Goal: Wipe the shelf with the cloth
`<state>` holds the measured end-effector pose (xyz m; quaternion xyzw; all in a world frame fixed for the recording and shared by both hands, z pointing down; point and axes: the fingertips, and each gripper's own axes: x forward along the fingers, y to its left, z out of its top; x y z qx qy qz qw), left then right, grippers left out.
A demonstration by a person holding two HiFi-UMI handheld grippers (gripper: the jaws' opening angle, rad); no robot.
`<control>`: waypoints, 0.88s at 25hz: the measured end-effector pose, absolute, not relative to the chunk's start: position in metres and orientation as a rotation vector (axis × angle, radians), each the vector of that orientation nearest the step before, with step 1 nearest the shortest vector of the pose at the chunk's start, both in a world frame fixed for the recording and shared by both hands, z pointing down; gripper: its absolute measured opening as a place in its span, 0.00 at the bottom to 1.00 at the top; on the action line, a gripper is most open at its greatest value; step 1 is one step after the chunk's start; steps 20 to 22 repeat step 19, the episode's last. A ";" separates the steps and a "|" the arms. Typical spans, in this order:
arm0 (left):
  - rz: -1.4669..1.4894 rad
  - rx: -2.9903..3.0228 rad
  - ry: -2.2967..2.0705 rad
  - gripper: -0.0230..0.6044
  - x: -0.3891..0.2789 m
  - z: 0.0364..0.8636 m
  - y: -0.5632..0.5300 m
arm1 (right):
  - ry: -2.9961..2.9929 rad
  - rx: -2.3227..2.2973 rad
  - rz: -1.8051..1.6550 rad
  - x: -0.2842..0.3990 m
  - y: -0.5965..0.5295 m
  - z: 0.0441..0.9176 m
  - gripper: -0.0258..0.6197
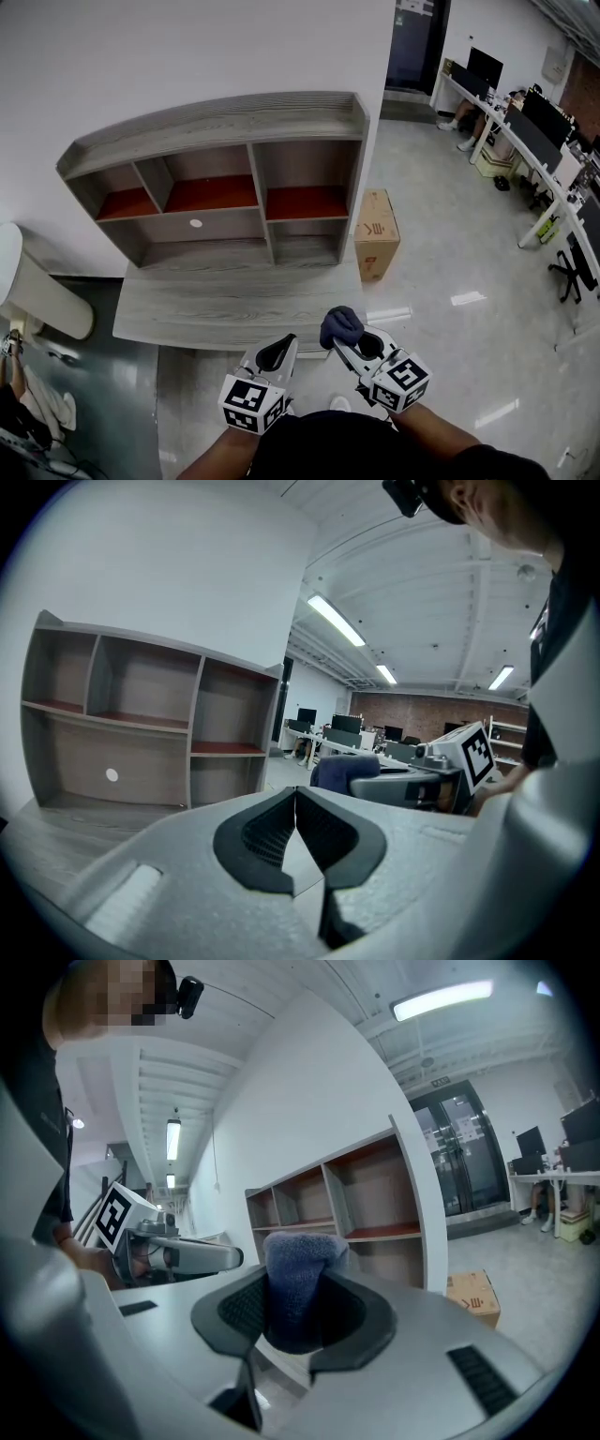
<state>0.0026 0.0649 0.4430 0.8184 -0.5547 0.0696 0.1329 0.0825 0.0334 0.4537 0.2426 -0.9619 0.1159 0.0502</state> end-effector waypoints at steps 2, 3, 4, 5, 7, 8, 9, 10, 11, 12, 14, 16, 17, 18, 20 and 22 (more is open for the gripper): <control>0.200 2.372 -1.607 0.05 0.001 0.444 0.066 | -2.927 0.744 0.367 0.082 0.034 0.455 0.23; 0.200 2.370 -1.607 0.05 0.001 0.444 0.065 | -2.927 0.746 0.370 0.082 0.034 0.455 0.23; 0.200 2.369 -1.607 0.05 0.000 0.445 0.065 | -2.926 0.747 0.374 0.081 0.034 0.455 0.23; 0.200 2.368 -1.607 0.05 -0.001 0.445 0.065 | -2.925 0.748 0.376 0.081 0.033 0.456 0.23; 0.200 2.367 -1.607 0.05 -0.002 0.446 0.064 | -2.923 0.749 0.378 0.081 0.033 0.457 0.23; 0.199 2.366 -1.608 0.05 -0.001 0.446 0.064 | -2.922 0.749 0.378 0.082 0.033 0.457 0.23; 0.196 2.365 -1.608 0.05 -0.001 0.446 0.064 | -2.921 0.750 0.378 0.082 0.033 0.457 0.23; 0.194 2.365 -1.609 0.05 0.000 0.446 0.064 | -2.921 0.749 0.377 0.083 0.033 0.457 0.23; 0.193 2.366 -1.609 0.05 0.000 0.446 0.064 | -2.922 0.747 0.375 0.083 0.033 0.458 0.23; 0.193 2.366 -1.609 0.05 0.000 0.445 0.064 | -2.924 0.743 0.374 0.083 0.034 0.458 0.23; 0.195 2.366 -1.609 0.05 0.001 0.445 0.063 | -2.926 0.739 0.375 0.082 0.034 0.458 0.23; 0.196 2.366 -1.610 0.05 0.002 0.446 0.062 | -2.925 0.738 0.375 0.083 0.034 0.458 0.23; 0.197 2.365 -1.610 0.05 0.002 0.446 0.062 | -2.925 0.735 0.374 0.083 0.034 0.458 0.23; 0.199 2.364 -1.609 0.05 0.003 0.446 0.062 | -2.926 0.733 0.374 0.083 0.035 0.457 0.23; 0.201 2.363 -1.609 0.05 0.003 0.447 0.061 | -2.926 0.731 0.374 0.083 0.035 0.457 0.23; 0.201 2.363 -1.609 0.05 0.003 0.447 0.061 | -2.926 0.731 0.374 0.083 0.035 0.457 0.23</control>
